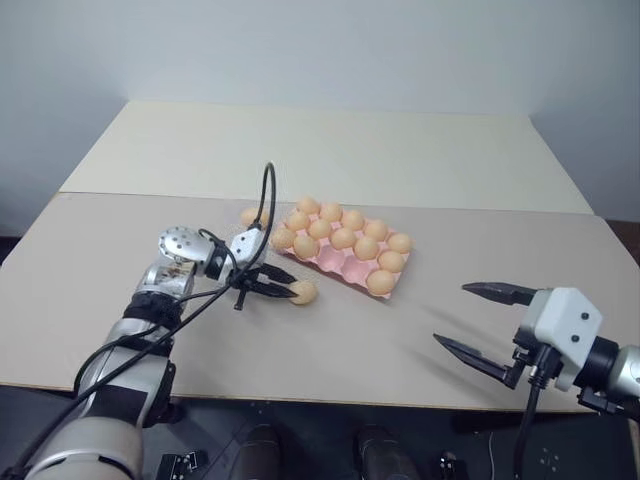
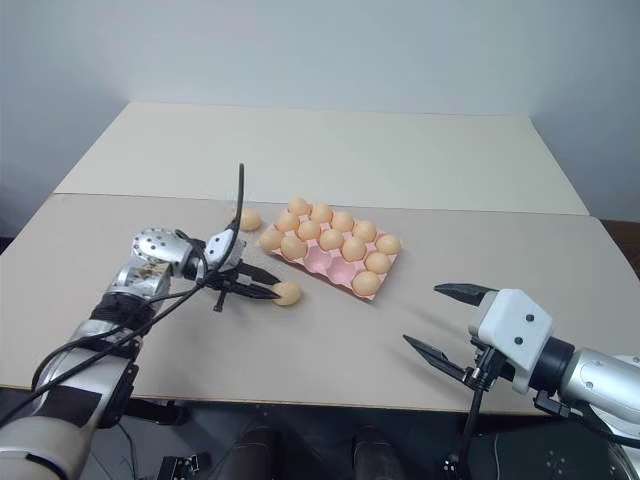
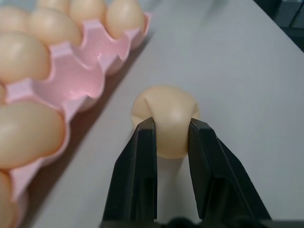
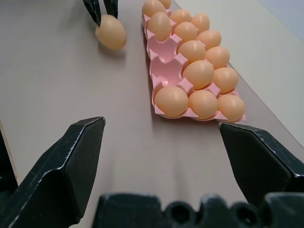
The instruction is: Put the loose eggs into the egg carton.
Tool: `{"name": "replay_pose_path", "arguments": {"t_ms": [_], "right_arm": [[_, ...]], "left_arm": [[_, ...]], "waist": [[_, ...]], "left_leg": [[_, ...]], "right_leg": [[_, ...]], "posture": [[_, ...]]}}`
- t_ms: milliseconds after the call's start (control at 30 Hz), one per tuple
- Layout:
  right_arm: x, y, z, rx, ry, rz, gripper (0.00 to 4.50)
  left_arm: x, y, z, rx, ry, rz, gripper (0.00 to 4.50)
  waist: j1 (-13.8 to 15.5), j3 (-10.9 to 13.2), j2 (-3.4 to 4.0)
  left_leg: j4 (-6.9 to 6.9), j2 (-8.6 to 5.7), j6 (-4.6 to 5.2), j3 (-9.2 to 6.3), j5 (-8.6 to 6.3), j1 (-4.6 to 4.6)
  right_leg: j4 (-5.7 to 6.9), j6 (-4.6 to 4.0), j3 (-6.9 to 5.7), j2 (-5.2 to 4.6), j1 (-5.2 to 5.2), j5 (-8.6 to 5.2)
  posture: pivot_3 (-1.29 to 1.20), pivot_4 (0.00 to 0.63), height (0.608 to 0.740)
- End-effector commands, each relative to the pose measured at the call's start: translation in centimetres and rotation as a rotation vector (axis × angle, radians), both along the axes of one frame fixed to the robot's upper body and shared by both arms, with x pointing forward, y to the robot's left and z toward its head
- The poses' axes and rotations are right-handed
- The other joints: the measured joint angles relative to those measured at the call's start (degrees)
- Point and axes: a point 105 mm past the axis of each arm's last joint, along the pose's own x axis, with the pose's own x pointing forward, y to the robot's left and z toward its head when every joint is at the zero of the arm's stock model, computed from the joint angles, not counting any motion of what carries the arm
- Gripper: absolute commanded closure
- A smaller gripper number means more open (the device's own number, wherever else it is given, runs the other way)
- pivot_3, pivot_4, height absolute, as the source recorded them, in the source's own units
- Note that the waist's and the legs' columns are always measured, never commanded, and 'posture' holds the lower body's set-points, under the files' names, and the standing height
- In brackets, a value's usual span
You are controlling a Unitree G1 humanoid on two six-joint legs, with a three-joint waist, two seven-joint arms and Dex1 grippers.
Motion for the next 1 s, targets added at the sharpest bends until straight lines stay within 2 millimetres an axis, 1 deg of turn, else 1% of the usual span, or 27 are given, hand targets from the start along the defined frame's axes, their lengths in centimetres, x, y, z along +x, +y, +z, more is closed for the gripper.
{"name": "replay_pose_path", "arguments": {"t_ms": [33, 100, 200, 333, 433, 533, 667, 833, 867, 1000], "right_arm": [[-0.1, 0.2, 0.8, -0.003, -0.054, 0.007, 0.0], [0.1, 0.2, 0.7, -0.002, -0.055, 0.006, 0.0], [0.2, 0.2, 0.7, 0.002, -0.058, 0.008, 0.0], [0.5, 0.2, 0.8, 0.007, -0.066, 0.003, 0.0], [0.4, 0.1, 0.8, 0.005, -0.069, -0.004, 0.0], [0.1, 0.0, 0.7, 0.002, -0.068, -0.014, 0.0], [0.0, 0.0, 0.6, 0.005, -0.069, -0.026, 0.0], [-0.3, -0.1, 0.6, 0.005, -0.069, -0.039, 0.0], [-0.3, -0.1, 0.5, 0.005, -0.068, -0.041, 0.0], [-0.3, -0.2, 0.5, 0.006, -0.066, -0.045, 0.0]], "left_arm": [[0.5, 0.7, 3.5, -0.09, -0.072, 0.024, 3.8], [1.4, 0.9, 4.3, -0.116, -0.098, 0.077, 3.8], [2.5, 0.8, 4.3, -0.109, -0.145, 0.134, 3.8], [3.8, -0.5, 3.9, -0.11, -0.204, 0.175, 3.8], [4.4, -1.6, 4.0, -0.148, -0.222, 0.196, 3.8], [4.5, -2.7, 4.0, -0.166, -0.213, 0.175, 3.8], [4.4, -3.4, 3.5, -0.156, -0.207, 0.152, 3.8], [4.4, -3.3, 2.8, -0.114, -0.217, 0.145, 2.22], [4.5, -3.3, 2.9, -0.132, -0.216, 0.157, 1.83], [4.6, -3.4, 3.1, -0.148, -0.223, 0.164, 0.53]], "waist": [[0.0, 0.0, 0.0], [0.1, 0.0, 0.0], [0.2, 0.0, 0.0], [0.3, 0.0, 0.0], [0.3, 0.0, -0.01], [0.3, 0.0, -0.01], [0.0, 0.0, -0.01], [0.0, 0.0, -0.01], [0.0, 0.0, -0.01], [0.1, 0.0, -0.01]], "left_leg": [[0.0, 0.0, 0.0, 0.0, 0.0, 0.0], [0.0, 0.0, 0.0, 0.0, 0.0, 0.0], [0.0, -0.01, 0.0, 0.0, 0.0, -0.01], [0.0, -0.04, 0.0, 0.0, 0.0, -0.02], [0.01, -0.04, 0.0, 0.0, 0.0, -0.02], [0.0, -0.04, 0.0, -0.01, 0.0, -0.03], [0.0, -0.04, 0.0, 0.0, 0.0, 0.0], [0.0, -0.04, 0.0, -0.01, 0.0, -0.01], [0.0, -0.05, 0.0, -0.01, 0.0, -0.01], [0.0, -0.04, 0.0, -0.02, 0.0, -0.01]], "right_leg": [[0.0, 0.0, -0.01, 0.0, 0.0, 0.0], [0.0, 0.0, -0.01, 0.0, 0.0, 0.0], [-0.02, 0.0, -0.01, 0.0, 0.0, 0.0], [-0.06, 0.01, -0.01, -0.02, 0.01, 0.0], [-0.05, 0.01, -0.02, -0.02, 0.01, 0.0], [-0.05, 0.01, -0.02, -0.02, 0.0, 0.0], [-0.02, 0.01, 0.0, -0.01, 0.0, 0.0], [-0.01, 0.01, 0.0, -0.01, 0.0, 0.0], [-0.01, 0.01, 0.0, -0.01, 0.0, 0.0], [-0.01, 0.01, -0.01, -0.01, 0.0, 0.0]], "posture": [[0.0, 0.15, 0.74], [0.0, 0.15, 0.74], [0.0, 0.15, 0.74], [0.0, 0.15, 0.74], [0.0, 0.15, 0.74], [0.0, 0.15, 0.74], [0.0, 0.15, 0.74], [0.0, 0.15, 0.74], [0.0, 0.15, 0.74], [0.0, 0.15, 0.74]]}}
